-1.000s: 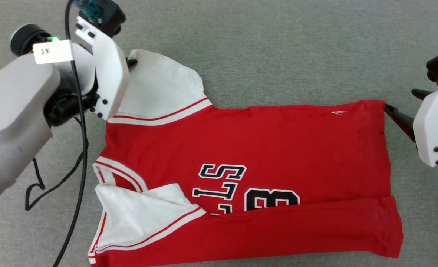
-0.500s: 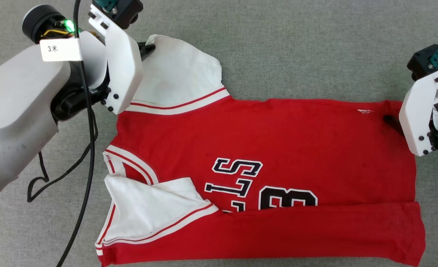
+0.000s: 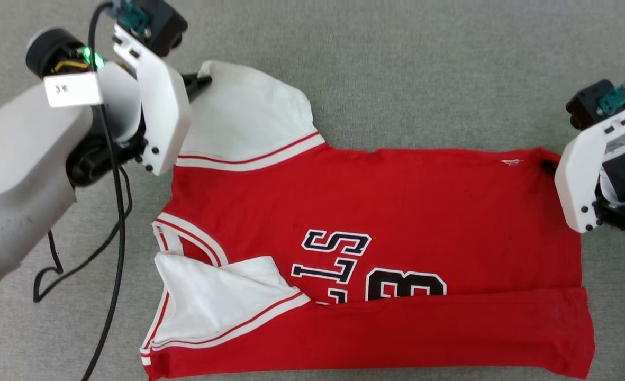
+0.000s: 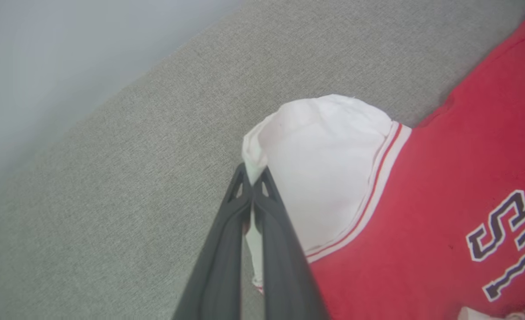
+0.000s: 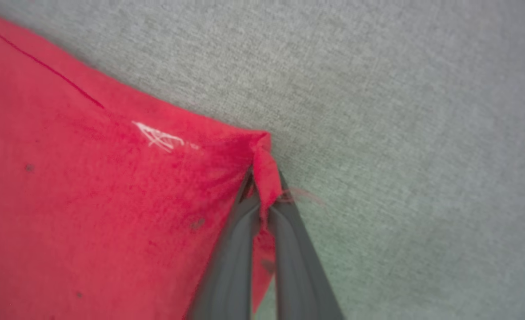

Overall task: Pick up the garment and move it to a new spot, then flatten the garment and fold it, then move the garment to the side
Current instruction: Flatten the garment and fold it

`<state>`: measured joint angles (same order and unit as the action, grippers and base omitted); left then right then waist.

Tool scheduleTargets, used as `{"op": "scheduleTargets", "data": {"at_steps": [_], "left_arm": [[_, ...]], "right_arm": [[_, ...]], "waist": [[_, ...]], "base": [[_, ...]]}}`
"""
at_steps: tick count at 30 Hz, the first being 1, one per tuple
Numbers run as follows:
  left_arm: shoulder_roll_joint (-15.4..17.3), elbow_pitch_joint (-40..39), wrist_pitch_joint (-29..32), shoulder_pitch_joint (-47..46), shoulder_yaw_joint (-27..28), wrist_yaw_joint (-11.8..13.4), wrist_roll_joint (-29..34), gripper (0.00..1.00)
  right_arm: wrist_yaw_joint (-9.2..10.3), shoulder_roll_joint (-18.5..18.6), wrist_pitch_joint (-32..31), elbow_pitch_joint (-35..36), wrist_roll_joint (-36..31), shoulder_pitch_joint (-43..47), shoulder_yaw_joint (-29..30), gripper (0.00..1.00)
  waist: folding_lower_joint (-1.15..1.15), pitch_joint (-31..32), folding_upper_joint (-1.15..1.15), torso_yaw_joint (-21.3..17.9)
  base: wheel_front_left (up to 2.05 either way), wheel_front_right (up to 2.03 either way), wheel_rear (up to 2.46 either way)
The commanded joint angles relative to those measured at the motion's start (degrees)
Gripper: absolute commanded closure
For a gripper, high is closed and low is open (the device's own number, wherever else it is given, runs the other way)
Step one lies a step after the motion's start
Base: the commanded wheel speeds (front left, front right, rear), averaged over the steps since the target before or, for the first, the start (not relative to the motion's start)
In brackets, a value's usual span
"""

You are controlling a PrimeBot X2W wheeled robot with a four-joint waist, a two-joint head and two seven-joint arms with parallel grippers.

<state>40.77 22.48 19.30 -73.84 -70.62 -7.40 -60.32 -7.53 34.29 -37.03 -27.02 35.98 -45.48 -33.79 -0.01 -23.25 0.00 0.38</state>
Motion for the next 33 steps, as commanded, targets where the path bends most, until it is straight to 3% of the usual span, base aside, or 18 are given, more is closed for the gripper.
{"op": "scheduleTargets", "data": {"at_steps": [1, 8, 16, 27, 33], "left_arm": [[0.1, 0.1, -0.5, 0.9, -0.2, 0.0, -0.4, 1.0], [1.1, -0.6, -3.0, 5.2, -0.6, 0.1, -1.6, 1.0], [4.9, -6.2, -4.9, 12.2, -1.1, 2.8, -2.3, 1.0], [12.4, -19.8, -10.0, 29.5, -2.0, 11.7, -4.3, 1.0], [14.2, -23.8, -11.5, 37.0, -2.3, 15.2, -5.6, 1.0]], "right_arm": [[0.09, 0.3, 1.1, -0.7, 0.4, 1.3, 0.1, 1.0], [0.09, 1.6, 11.2, 0.5, 2.6, 5.9, 1.3, 1.0], [0.08, 2.6, 15.3, 4.1, 3.7, 14.3, 2.7, 1.0], [0.08, 3.5, 16.6, 11.5, 4.5, 32.0, 9.0, 1.0], [0.08, 2.6, 15.5, 14.9, 4.3, 39.2, 12.3, 1.0]], "waist": [[0.01, 1.5, 0.0, 0.0], [0.01, 7.5, 0.0, 0.4], [0.01, 13.5, 0.0, 0.6], [0.01, 20.0, 0.0, 1.6], [0.01, 20.6, 0.0, 1.9]], "base": [[0.0, 0.0, 0.0], [0.0, 0.0, 0.0], [0.0, 0.0, 0.0], [0.0, 0.0, 0.0], [0.0, 0.0, 0.0]]}}
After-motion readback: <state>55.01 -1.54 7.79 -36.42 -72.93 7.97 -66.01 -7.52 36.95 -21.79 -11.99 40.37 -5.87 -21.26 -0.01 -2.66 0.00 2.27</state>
